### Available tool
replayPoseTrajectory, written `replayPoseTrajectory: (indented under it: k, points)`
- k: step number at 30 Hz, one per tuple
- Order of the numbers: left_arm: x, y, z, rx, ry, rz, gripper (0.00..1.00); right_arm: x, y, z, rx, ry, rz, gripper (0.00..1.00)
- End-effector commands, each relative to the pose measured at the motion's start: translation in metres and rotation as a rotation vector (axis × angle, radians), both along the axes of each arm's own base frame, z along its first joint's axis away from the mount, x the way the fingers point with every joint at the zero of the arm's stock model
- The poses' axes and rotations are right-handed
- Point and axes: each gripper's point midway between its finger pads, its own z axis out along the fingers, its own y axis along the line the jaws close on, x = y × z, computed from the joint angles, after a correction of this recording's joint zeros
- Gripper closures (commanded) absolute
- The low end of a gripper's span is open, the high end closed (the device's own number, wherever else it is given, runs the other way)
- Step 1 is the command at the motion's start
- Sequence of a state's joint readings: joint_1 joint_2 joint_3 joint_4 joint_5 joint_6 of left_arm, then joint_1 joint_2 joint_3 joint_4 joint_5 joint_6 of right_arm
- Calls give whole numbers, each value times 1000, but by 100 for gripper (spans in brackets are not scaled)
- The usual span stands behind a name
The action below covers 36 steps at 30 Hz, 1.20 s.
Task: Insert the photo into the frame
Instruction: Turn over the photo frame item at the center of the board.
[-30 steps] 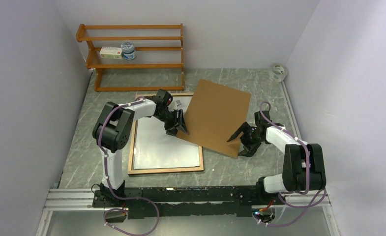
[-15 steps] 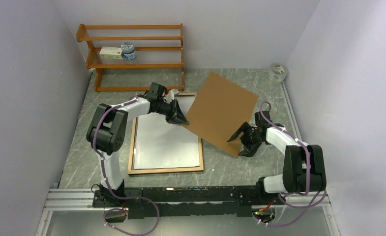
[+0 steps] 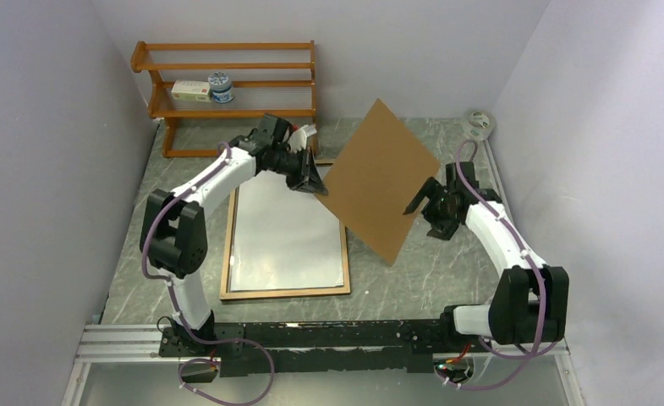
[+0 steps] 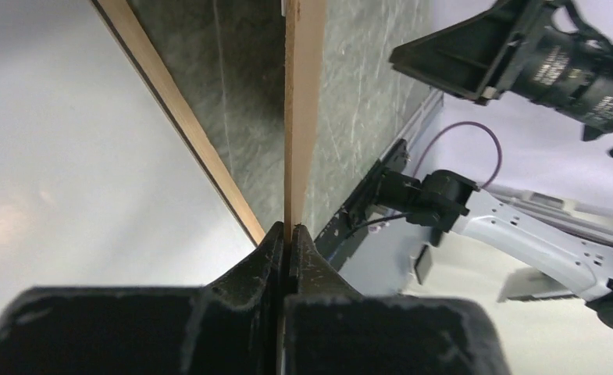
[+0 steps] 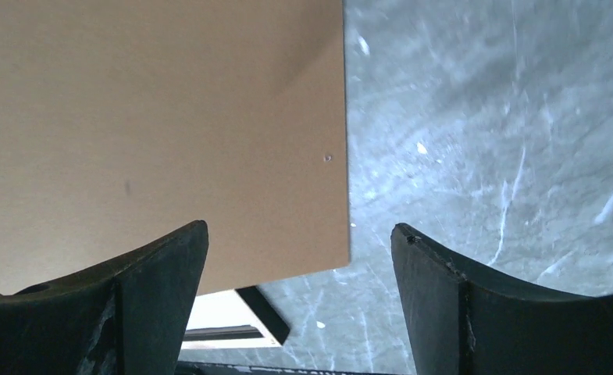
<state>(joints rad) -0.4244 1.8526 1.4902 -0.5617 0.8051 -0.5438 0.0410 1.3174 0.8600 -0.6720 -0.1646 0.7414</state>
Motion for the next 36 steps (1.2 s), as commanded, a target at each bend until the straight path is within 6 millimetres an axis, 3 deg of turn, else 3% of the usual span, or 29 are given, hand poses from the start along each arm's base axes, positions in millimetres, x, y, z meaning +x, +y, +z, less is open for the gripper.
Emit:
replayPoseTrajectory:
  k: [1,5,9,13,19,27,36]
  points:
    - [23,22,62,118,-269,50,98,17,-13,40,-89,-107,29,9]
    - [33,24,89,193,-379,46,97,40,-5,78,-50,-195,47,9]
    - [28,9,108,288,-507,-1,97,63,9,129,5,-294,55,10]
    - [20,-13,114,378,-611,-31,97,79,22,175,35,-354,68,10]
    - [0,-40,118,469,-751,-55,97,88,33,216,100,-415,22,10]
    - [-26,-71,122,642,-948,-105,97,99,30,247,142,-477,-79,16]
    - [-51,-95,111,761,-1035,-137,97,88,3,220,13,-361,-198,20]
